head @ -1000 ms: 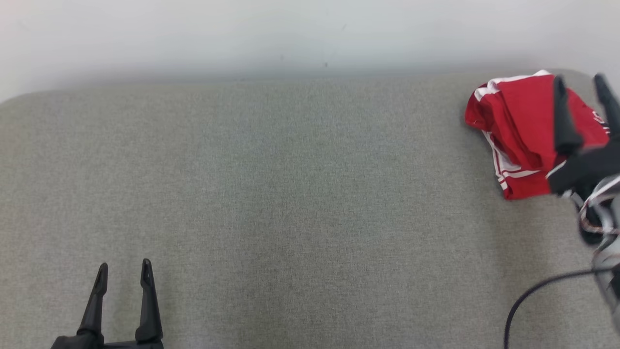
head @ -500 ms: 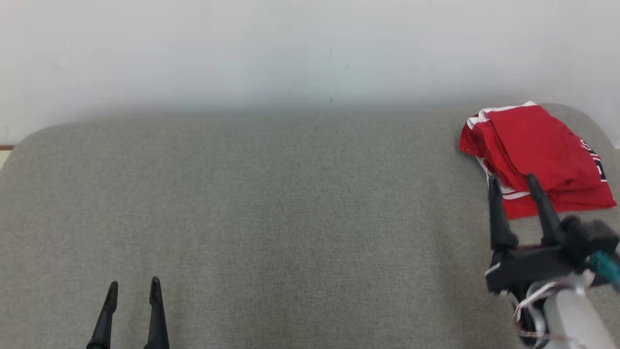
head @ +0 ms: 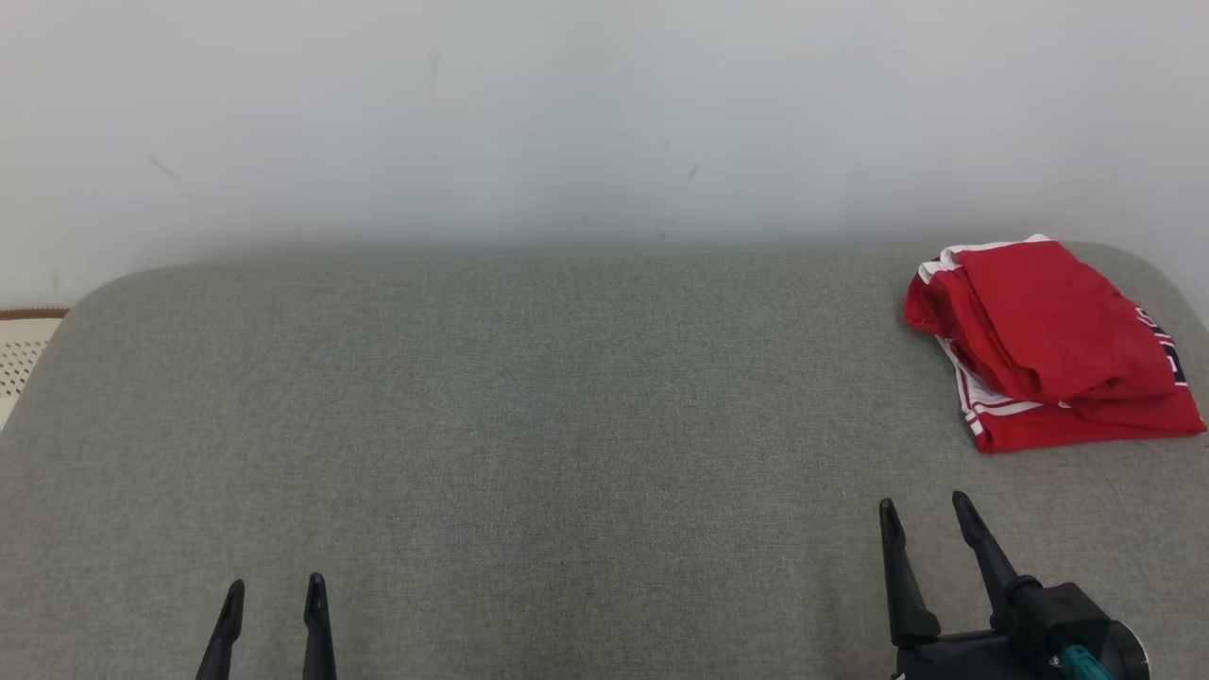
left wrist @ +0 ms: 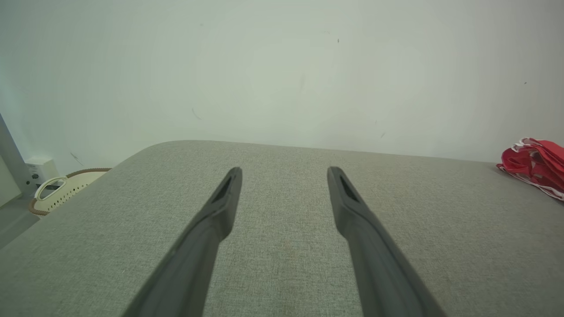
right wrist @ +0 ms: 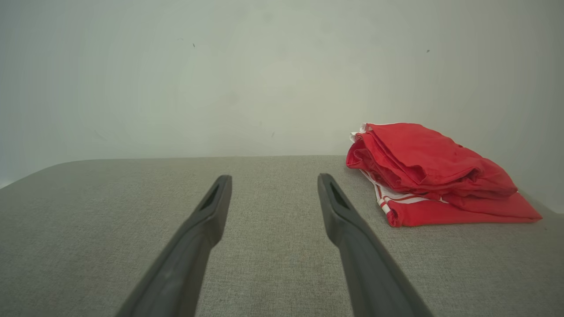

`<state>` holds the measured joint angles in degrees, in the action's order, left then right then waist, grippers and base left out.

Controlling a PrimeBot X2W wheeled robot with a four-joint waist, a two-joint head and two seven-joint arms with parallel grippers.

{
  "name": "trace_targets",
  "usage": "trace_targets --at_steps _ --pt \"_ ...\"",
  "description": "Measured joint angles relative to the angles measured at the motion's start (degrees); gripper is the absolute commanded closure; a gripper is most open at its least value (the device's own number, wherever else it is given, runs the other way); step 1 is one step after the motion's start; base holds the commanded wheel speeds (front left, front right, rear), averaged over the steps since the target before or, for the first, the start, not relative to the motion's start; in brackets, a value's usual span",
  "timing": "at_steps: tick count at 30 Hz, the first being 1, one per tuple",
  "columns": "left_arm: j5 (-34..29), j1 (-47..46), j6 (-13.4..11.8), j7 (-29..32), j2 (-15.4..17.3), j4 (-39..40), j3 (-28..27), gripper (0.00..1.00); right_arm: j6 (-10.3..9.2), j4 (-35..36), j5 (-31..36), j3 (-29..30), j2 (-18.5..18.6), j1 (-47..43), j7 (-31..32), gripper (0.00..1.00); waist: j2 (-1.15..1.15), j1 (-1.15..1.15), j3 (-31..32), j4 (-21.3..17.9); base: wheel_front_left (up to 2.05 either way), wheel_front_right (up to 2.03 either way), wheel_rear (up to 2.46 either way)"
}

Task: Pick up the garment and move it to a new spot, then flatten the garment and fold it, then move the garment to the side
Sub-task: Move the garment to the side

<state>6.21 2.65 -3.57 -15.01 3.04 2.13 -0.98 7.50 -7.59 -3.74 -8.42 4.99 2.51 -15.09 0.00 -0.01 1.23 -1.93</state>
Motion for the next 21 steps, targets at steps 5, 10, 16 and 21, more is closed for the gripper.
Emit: trace_targets --at_steps 5,10,16,21 --pt "-1.99 0.81 -0.08 0.0 0.13 -0.82 0.43 0.0 0.0 -0.63 2.81 -0.68 -0.7 -0.76 0.0 0.0 0.0 0.01 0.69 -0.32 0.0 0.0 0.0" --pt "-2.01 0.81 0.07 0.0 0.09 -1.29 1.25 0.0 0.0 -1.38 3.78 -0.76 -1.38 -0.82 0.0 0.0 0.0 0.0 1.5 -0.35 0.0 0.0 0.0" --pt "-1.59 0.79 0.52 0.0 0.08 -1.9 1.15 0.0 0.0 -1.96 3.9 -0.42 -1.7 -0.93 0.0 0.0 0.0 0.01 1.63 -0.32 0.0 0.0 0.0" --pt "-1.38 0.79 0.52 -0.01 0.08 -2.1 1.02 0.0 0.0 -2.09 4.13 -0.4 -1.8 -0.92 0.0 0.0 0.0 0.01 1.62 -0.33 0.0 0.0 0.0"
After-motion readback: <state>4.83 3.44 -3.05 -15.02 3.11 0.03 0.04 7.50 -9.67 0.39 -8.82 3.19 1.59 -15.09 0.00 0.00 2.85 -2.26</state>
